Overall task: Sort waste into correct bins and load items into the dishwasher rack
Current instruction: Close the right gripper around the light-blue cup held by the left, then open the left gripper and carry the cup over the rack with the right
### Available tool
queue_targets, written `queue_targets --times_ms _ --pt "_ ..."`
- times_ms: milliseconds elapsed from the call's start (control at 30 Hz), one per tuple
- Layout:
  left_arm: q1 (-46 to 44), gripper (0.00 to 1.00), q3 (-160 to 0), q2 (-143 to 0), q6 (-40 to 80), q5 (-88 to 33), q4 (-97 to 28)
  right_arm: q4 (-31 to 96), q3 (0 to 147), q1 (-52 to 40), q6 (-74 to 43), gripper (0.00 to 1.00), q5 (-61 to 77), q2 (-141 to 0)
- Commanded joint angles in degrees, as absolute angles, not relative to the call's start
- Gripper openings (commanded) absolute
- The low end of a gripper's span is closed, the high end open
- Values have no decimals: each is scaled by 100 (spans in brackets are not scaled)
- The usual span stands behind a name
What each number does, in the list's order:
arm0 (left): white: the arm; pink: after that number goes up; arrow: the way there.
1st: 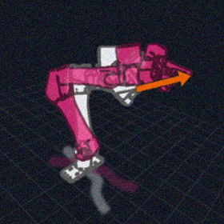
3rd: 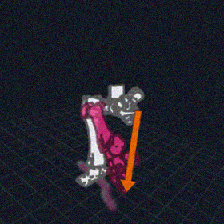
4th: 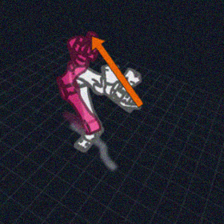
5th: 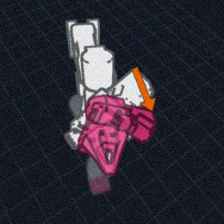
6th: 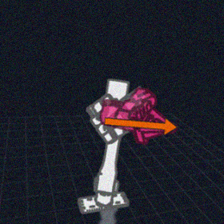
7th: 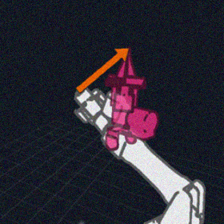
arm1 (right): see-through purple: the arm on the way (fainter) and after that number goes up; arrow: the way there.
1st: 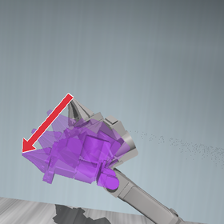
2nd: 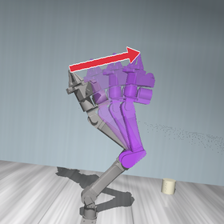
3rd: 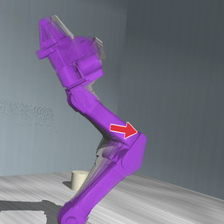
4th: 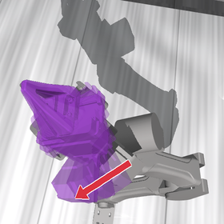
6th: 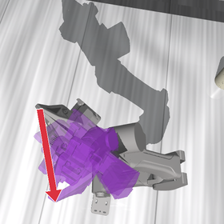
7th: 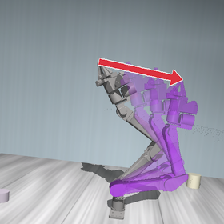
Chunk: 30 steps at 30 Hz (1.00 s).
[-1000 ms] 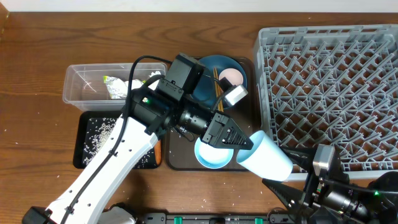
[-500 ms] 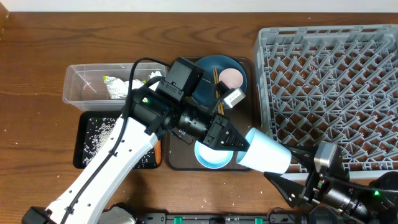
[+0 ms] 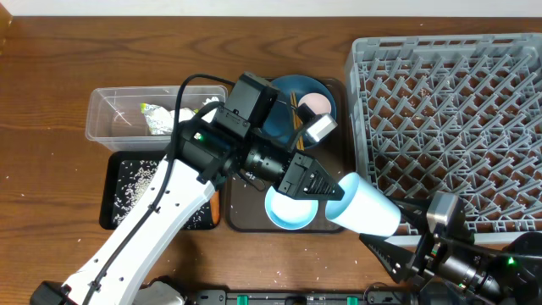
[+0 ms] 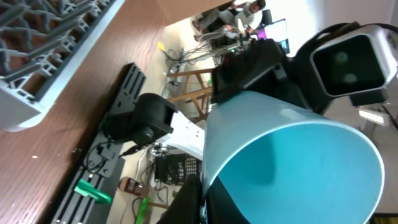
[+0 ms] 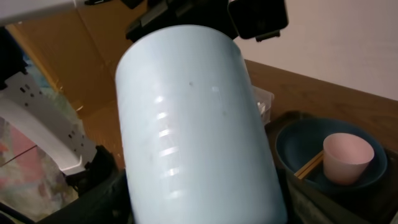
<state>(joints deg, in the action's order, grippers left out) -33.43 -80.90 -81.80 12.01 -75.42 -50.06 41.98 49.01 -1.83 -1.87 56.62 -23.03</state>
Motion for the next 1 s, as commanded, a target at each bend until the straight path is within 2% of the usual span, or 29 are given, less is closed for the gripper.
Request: queue_targets --times_ms 0,367,633,967 --pt "-3358 6 -8084 -8158 1190 -8018 -4989 4198 4888 -148 -163 70 5551 -2333" --pt "-3358 6 -8084 -8158 1186 -8014 -5033 4016 4888 -148 -167 71 5561 -2331" --pt "-3435 6 -8084 -8158 1181 -7994 -5068 3662 4888 -148 -213 72 6156 -2331" --pt "-3444 6 -8084 -8158 1184 -7994 -5065 3730 4888 -148 -231 66 6154 -2331"
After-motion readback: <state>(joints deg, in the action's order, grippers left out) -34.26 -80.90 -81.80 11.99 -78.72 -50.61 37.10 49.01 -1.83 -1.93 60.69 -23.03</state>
